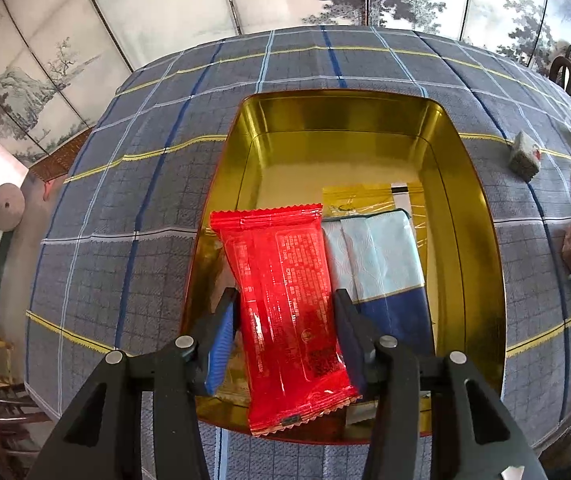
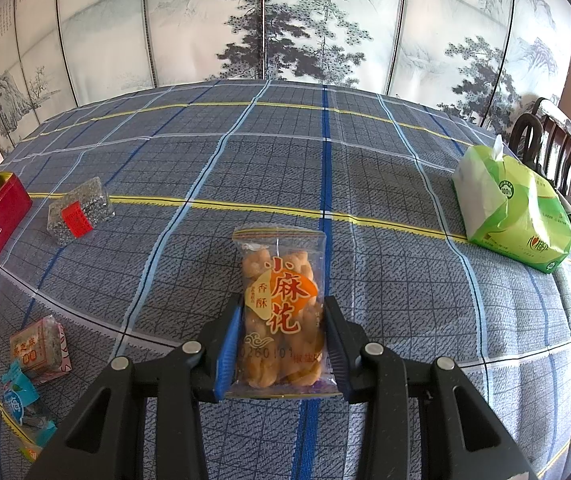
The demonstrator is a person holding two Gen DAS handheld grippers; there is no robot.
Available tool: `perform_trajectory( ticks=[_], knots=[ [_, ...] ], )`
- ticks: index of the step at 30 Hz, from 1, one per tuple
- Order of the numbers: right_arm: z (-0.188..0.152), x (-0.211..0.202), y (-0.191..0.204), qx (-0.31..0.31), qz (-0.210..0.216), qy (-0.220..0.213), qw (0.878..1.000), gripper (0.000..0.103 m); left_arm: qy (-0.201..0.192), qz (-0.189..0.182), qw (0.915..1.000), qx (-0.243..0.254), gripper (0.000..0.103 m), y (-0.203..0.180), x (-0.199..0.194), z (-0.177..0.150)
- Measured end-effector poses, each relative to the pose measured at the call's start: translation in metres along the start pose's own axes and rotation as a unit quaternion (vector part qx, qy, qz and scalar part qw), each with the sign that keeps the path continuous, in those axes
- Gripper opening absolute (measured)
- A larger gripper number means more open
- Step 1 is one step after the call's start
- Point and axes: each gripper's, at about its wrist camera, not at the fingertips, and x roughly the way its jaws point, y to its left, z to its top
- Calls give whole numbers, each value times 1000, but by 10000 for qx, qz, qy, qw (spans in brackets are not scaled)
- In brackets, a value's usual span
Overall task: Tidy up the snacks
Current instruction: 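Carry the red packet over the tin with the left gripper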
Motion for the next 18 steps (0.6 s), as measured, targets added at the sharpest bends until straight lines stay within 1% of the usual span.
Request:
perform_trajectory(
  ticks=[4, 10, 12, 14, 16, 18],
  knots=[
    [0, 0, 0, 2, -5, -3, 10000, 39, 17, 43, 10000, -50, 56, 0, 1, 0],
    [5, 1, 2, 18, -75, 118, 9999, 39, -40, 83, 9999, -112, 57, 0, -3, -2],
    [6, 2, 2, 41, -97, 165, 9998, 38, -81, 108, 9999, -108, 60, -1, -5, -2],
    [7, 3, 4, 70, -137, 196, 9997, 38, -153, 210, 9996, -82, 65, -2, -8, -3],
    [8, 3, 6, 99, -200, 228, 9995, 38, -198, 308, 9993, -94, 66, -3, -11, -4],
    [10, 3, 6, 143, -238, 263, 9993, 38, -265, 323, 9991, -101, 67, -5, -15, -5]
  ],
)
